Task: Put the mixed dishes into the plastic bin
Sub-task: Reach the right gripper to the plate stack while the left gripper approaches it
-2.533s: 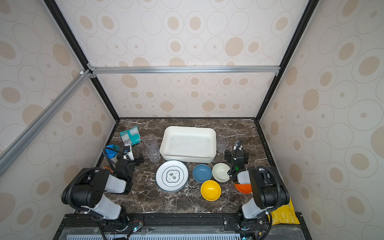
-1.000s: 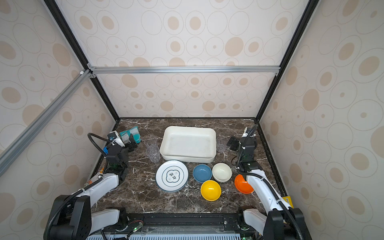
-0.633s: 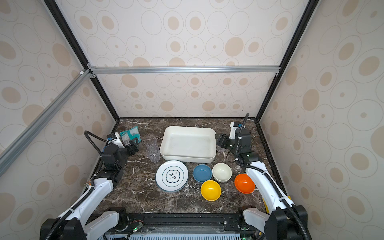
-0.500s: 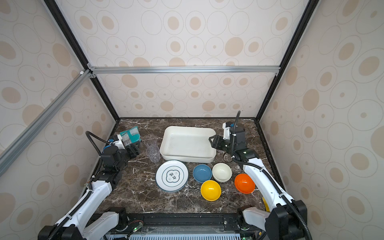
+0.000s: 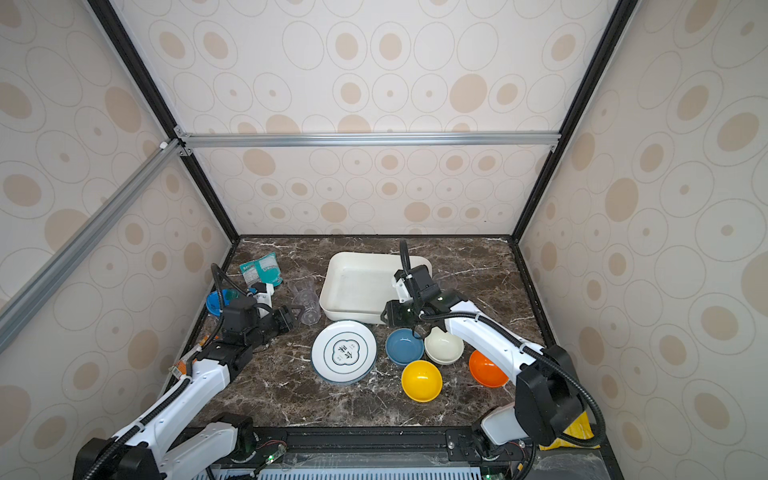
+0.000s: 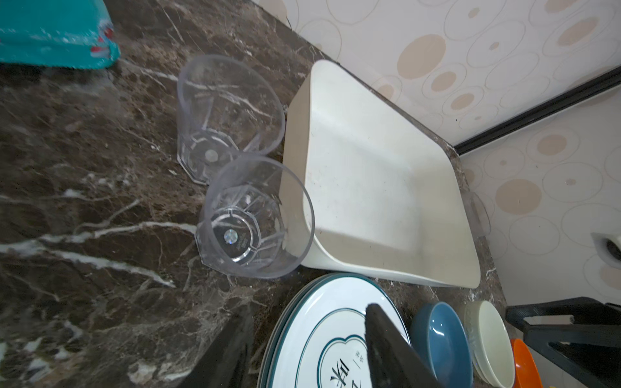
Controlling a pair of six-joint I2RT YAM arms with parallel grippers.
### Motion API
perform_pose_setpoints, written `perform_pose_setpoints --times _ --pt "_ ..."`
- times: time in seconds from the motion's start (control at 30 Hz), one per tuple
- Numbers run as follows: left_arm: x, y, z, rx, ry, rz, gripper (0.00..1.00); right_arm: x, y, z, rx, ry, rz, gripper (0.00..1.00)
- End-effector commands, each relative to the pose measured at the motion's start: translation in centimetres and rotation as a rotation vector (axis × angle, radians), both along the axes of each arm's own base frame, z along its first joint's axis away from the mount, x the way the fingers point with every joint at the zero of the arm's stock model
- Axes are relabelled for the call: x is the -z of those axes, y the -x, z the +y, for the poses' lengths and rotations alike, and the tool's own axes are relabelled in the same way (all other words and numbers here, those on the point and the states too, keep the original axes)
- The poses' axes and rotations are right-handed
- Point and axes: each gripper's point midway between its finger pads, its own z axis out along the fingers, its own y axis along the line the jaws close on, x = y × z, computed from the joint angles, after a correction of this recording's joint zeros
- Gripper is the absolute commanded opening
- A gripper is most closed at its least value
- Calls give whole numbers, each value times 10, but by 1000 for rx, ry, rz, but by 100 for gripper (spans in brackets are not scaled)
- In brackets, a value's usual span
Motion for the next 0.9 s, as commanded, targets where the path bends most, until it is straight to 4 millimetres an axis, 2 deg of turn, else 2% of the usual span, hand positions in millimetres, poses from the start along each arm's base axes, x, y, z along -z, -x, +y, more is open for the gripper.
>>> perform_pose_setpoints --times 0.0,0.13,0.23,0.47,0.87 --pt "22 14 -11 22 10 87 52 10 10 7 -42 61 24 43" --pt "42 23 -19 24 2 139 50 20 15 19 -70 73 42 41" --pt "50 26 -25 32 20 154 49 29 17 25 -92 97 56 40" --pt "72 36 -26 34 -1 214 48 51 24 32 -126 165 88 38" --pt "87 39 -28 42 2 247 47 76 28 35 -137 248 124 36"
